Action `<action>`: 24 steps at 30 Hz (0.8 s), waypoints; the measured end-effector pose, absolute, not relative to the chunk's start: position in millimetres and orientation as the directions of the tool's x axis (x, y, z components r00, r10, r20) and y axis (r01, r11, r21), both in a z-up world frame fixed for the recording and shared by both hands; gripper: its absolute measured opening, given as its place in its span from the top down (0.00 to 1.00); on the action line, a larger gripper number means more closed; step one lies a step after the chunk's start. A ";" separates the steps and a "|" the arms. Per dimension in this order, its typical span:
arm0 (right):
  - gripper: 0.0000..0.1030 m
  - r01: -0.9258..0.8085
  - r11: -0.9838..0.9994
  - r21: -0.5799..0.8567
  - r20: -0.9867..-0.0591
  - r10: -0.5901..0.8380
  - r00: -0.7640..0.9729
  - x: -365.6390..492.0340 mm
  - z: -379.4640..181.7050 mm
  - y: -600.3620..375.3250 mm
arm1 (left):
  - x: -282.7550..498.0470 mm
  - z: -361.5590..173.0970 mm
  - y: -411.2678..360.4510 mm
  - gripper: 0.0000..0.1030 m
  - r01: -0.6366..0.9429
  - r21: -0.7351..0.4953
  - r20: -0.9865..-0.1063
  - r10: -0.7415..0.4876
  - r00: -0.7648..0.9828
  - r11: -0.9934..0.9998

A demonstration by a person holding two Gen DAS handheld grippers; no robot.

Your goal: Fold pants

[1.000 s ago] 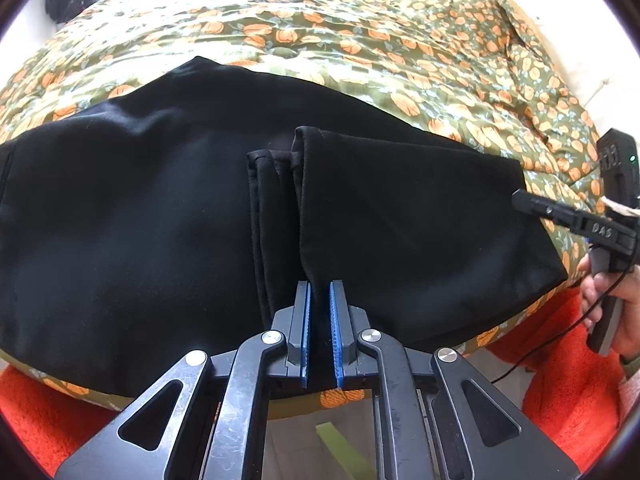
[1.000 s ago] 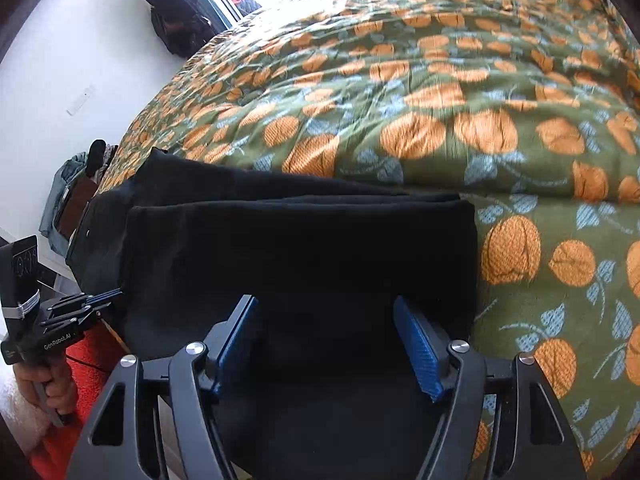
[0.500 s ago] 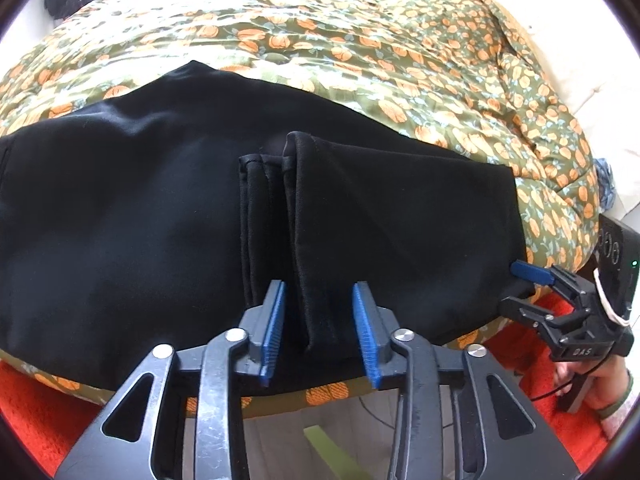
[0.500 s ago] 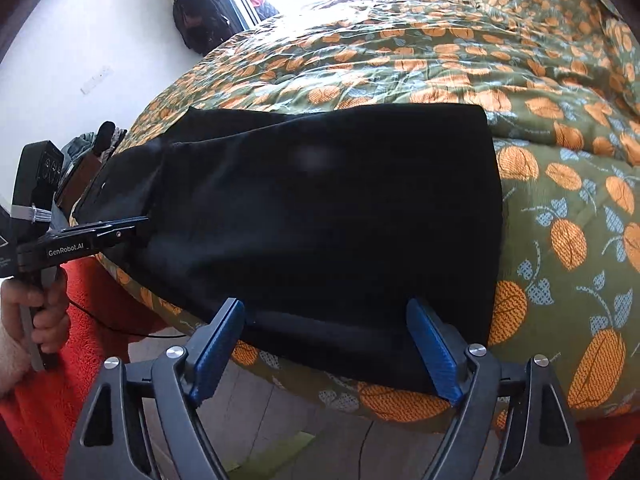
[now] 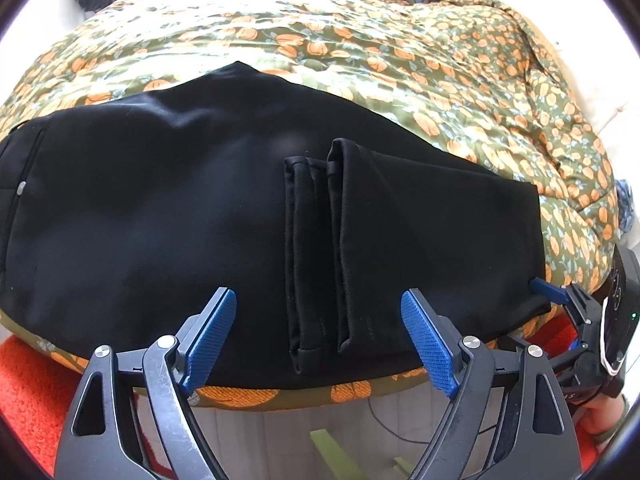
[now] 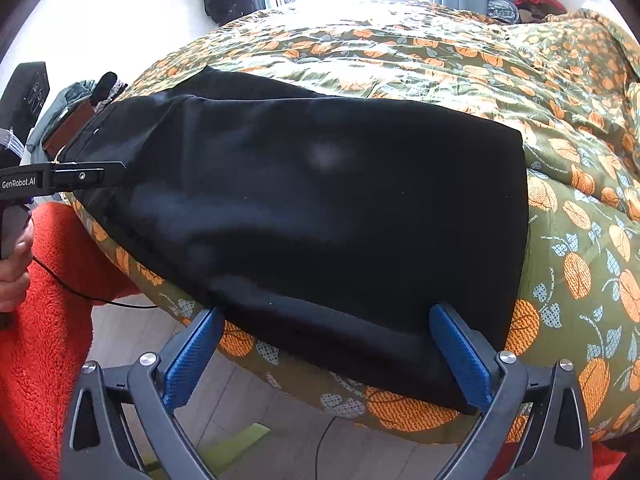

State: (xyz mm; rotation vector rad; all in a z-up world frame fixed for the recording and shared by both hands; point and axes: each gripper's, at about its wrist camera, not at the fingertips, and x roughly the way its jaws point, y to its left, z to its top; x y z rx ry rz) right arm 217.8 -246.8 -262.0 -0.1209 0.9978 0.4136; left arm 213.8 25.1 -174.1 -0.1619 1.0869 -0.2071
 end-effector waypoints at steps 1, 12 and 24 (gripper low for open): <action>0.00 -0.390 0.916 0.094 -0.833 0.287 0.473 218.7 -261.6 -247.3 | 216.5 -174.9 23.9 0.16 0.094 -0.238 -0.860 -0.255 0.443 0.967; 0.30 -0.311 0.883 0.352 -0.670 0.469 0.576 216.0 -220.4 -291.3 | 237.0 -179.4 9.5 0.79 0.111 -0.210 -0.866 -0.237 0.440 0.971; 0.38 -0.336 0.894 0.297 -0.703 0.443 0.557 217.0 -213.3 -273.0 | 237.1 -173.4 29.2 0.31 0.046 -0.227 -0.847 -0.220 0.483 0.973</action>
